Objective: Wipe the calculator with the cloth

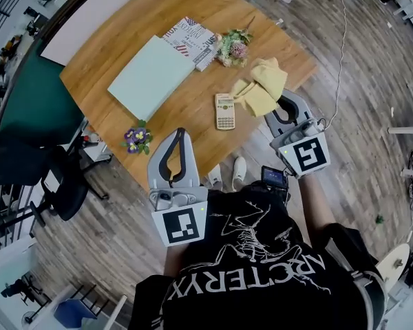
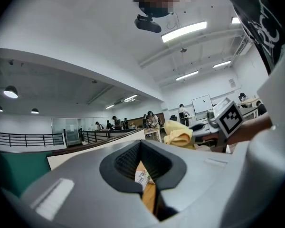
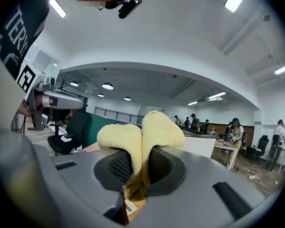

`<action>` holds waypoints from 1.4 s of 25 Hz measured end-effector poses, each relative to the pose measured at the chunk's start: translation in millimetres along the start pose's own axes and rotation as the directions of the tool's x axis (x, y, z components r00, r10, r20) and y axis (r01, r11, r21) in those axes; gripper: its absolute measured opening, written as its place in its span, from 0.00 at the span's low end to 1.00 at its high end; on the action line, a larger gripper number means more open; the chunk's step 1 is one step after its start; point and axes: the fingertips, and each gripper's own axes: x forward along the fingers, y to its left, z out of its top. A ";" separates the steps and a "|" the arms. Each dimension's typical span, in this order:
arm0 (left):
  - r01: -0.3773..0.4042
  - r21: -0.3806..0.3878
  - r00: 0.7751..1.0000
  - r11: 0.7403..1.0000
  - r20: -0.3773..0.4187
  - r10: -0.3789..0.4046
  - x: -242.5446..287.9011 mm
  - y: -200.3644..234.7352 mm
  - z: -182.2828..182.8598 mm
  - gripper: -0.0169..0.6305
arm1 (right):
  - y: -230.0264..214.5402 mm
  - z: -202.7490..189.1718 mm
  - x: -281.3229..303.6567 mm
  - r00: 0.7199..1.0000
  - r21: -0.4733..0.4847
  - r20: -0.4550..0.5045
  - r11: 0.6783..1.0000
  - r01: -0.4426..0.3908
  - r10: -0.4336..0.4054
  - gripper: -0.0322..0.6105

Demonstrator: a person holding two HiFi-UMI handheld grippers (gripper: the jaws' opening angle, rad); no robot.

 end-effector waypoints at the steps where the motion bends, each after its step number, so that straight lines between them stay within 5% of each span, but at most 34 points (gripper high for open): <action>1: -0.010 0.003 1.000 1.000 -0.007 0.010 -2.7 2.2 -0.7 0.04 | 5.8 -9.0 12.7 0.999 -0.033 -0.033 0.999 -0.043 0.042 0.13; 5: -0.066 0.001 0.998 0.998 -0.007 0.066 -12.1 11.0 0.6 0.04 | 35.6 -68.0 73.6 0.951 -0.190 -0.237 0.950 -0.246 0.199 0.13; 12: -0.130 0.037 0.991 0.991 -0.038 0.131 -31.7 16.0 -0.7 0.04 | 81.3 -237.5 157.6 0.697 -0.265 -0.668 0.792 -0.550 0.260 0.13; 15: -0.169 0.048 0.984 0.984 -0.056 0.172 -44.4 21.4 -3.8 0.04 | 90.4 -291.4 176.8 0.633 -0.250 -0.739 0.778 -0.576 0.231 0.13; 19: -0.212 0.043 0.973 0.976 -0.087 0.215 -57.6 26.4 -10.9 0.04 | 98.3 -325.9 177.7 0.592 -0.263 -0.782 0.756 -0.599 0.196 0.13; 35: -0.165 0.017 0.983 0.986 -0.074 0.166 -48.6 18.9 -14.3 0.04 | 116.9 -322.9 161.7 0.571 -0.228 -0.783 0.743 -0.630 0.245 0.13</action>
